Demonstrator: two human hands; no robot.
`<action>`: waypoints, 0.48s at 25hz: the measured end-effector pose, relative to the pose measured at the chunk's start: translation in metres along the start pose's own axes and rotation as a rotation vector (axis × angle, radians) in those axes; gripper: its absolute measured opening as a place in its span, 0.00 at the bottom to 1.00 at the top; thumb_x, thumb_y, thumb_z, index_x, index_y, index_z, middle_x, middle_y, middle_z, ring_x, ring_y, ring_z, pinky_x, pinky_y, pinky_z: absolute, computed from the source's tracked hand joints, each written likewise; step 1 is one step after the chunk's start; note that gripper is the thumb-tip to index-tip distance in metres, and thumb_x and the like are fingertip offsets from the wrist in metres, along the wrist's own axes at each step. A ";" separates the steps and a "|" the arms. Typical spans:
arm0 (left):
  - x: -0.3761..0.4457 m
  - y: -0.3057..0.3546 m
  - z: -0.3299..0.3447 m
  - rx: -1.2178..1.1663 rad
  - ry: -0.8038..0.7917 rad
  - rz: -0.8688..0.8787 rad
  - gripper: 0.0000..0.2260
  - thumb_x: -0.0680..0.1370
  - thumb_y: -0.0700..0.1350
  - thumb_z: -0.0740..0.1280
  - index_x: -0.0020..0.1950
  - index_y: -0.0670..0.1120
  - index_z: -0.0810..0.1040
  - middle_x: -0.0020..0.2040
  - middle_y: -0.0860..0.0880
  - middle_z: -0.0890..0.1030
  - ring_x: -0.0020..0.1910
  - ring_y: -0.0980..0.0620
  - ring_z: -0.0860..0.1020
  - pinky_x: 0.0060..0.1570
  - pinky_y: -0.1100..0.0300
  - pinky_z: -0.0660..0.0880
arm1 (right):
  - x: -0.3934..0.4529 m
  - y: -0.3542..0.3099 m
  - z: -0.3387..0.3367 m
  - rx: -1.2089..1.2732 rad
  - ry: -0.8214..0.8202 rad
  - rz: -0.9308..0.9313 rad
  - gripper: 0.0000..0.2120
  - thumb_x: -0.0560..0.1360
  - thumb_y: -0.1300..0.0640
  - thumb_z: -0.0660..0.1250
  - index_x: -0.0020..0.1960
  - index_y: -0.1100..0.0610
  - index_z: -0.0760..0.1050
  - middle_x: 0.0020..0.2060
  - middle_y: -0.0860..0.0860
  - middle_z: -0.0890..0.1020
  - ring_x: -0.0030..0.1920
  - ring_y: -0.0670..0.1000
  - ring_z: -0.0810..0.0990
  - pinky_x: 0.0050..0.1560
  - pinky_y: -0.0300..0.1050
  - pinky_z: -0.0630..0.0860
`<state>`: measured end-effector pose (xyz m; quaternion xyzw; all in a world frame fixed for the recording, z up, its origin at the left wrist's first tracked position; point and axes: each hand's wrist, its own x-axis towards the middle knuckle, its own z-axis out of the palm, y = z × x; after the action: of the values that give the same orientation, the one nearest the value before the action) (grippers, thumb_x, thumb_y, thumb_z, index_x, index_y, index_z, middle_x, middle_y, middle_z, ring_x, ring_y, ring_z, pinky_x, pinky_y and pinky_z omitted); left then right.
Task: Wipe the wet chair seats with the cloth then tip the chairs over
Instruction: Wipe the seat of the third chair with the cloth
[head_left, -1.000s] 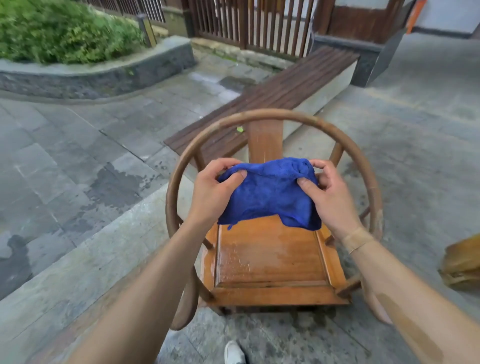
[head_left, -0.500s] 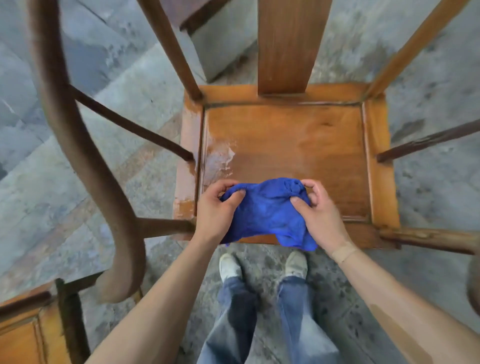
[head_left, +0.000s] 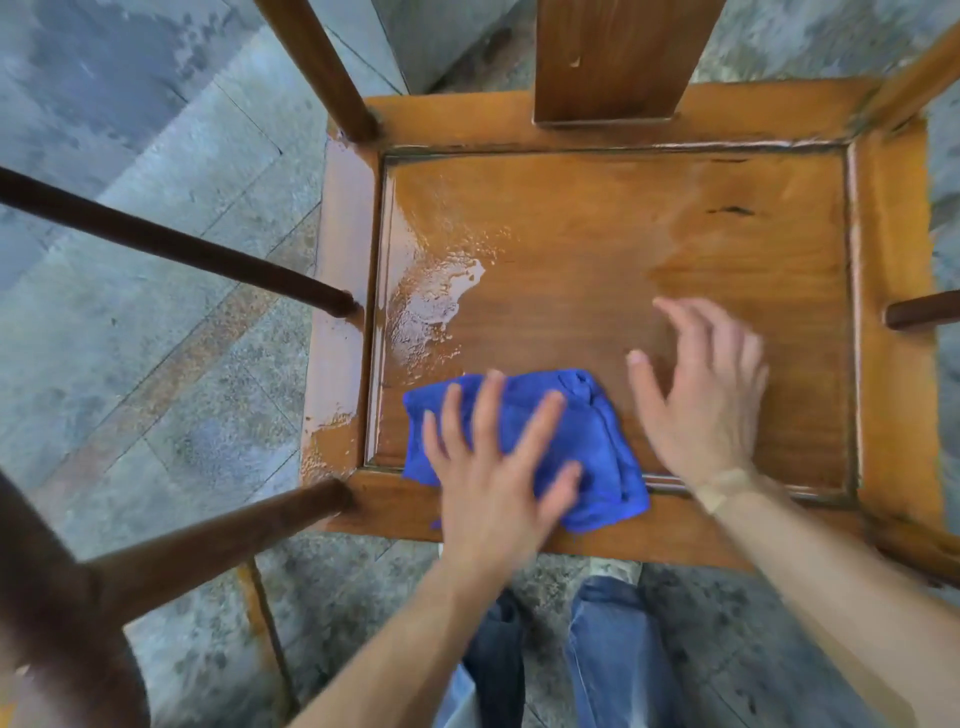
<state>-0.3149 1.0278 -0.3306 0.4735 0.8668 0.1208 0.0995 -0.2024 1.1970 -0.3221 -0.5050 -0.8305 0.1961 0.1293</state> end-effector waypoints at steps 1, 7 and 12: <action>-0.005 0.008 0.011 0.055 -0.047 0.061 0.28 0.75 0.66 0.64 0.75 0.63 0.67 0.79 0.44 0.60 0.76 0.30 0.59 0.71 0.30 0.56 | 0.023 0.012 0.002 -0.067 0.001 -0.009 0.26 0.76 0.45 0.62 0.72 0.48 0.66 0.71 0.55 0.69 0.67 0.62 0.67 0.66 0.64 0.65; 0.008 0.004 0.035 0.174 -0.138 0.058 0.31 0.73 0.72 0.59 0.75 0.70 0.60 0.82 0.48 0.54 0.77 0.25 0.51 0.67 0.21 0.47 | 0.080 0.051 0.025 -0.224 -0.064 0.015 0.27 0.77 0.42 0.57 0.74 0.49 0.64 0.76 0.55 0.62 0.76 0.62 0.58 0.74 0.74 0.46; 0.068 -0.008 0.026 0.170 -0.120 -0.020 0.31 0.72 0.73 0.58 0.75 0.71 0.60 0.82 0.50 0.56 0.78 0.27 0.49 0.68 0.22 0.47 | 0.078 0.049 0.027 -0.234 -0.061 0.030 0.27 0.76 0.43 0.58 0.73 0.50 0.66 0.76 0.55 0.63 0.77 0.62 0.58 0.75 0.71 0.45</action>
<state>-0.3503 1.0842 -0.3622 0.4779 0.8711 0.0173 0.1118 -0.2108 1.2813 -0.3671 -0.5226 -0.8438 0.1152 0.0412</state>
